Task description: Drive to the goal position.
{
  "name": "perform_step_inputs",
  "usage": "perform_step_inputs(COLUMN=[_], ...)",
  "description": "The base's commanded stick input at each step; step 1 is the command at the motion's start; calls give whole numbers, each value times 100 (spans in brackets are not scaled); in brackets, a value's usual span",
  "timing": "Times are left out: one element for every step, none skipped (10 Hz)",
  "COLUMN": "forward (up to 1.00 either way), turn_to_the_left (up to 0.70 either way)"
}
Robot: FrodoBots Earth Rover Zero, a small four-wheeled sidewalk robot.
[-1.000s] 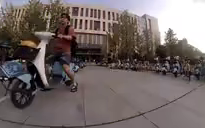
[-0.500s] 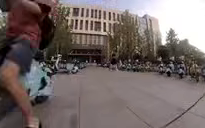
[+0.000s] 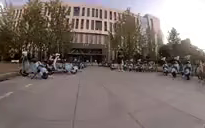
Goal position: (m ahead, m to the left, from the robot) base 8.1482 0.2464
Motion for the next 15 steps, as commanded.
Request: perform_step_inputs(forward=[70,70,70,70,70,70,70,70,70,70,70,70,70,70,70], turn_to_the_left=[11,10,2,0,0,0,0,0,0,0,0,0,0,0,0])
